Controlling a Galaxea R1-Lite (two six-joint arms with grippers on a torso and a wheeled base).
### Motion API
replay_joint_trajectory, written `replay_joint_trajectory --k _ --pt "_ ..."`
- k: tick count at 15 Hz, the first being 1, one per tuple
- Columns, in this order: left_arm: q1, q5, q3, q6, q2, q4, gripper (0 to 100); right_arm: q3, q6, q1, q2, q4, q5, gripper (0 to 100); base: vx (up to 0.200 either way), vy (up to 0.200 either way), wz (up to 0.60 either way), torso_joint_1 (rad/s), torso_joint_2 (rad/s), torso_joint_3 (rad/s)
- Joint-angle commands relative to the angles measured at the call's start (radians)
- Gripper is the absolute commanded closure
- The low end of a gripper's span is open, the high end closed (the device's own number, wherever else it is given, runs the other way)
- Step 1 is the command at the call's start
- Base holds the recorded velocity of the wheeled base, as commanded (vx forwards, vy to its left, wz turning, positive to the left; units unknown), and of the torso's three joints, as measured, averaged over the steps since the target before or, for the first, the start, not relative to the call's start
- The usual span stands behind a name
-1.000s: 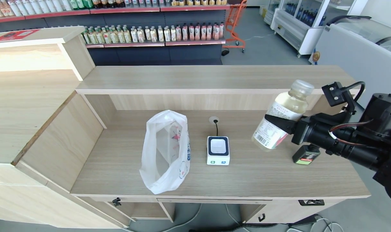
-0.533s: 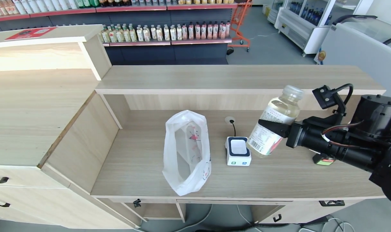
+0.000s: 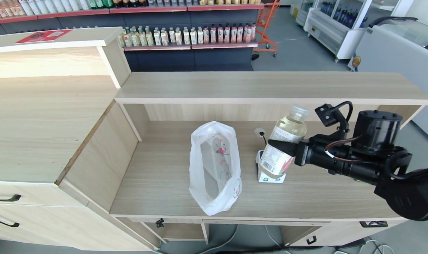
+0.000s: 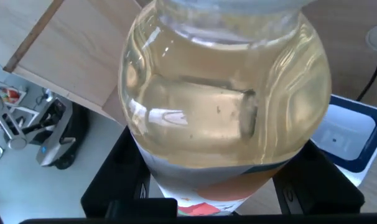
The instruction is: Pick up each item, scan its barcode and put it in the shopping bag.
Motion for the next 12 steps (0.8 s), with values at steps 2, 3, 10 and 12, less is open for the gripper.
replay_joint_trajectory --k 2,3,10,12 --pt "0.0 0.0 0.0 0.0 0.0 0.0 0 -0.048 -0.095 0.036 0.166 -0.011 0.001 100 0.0 0.0 0.0 0.0 0.0 0.0" --pt "0.0 0.0 0.0 0.0 0.0 0.0 0 -0.085 -0.107 0.064 0.213 -0.012 0.001 100 0.0 0.0 0.0 0.0 0.0 0.0" --pt "0.0 0.0 0.0 0.0 0.001 0.0 0 -0.49 -0.176 0.183 0.503 -0.005 0.001 100 0.0 0.0 0.0 0.0 0.0 0.0" --pt "-0.002 0.0 0.0 0.0 0.0 0.0 0 -0.564 -0.247 0.196 0.581 -0.005 0.001 100 0.0 0.0 0.0 0.0 0.0 0.0"
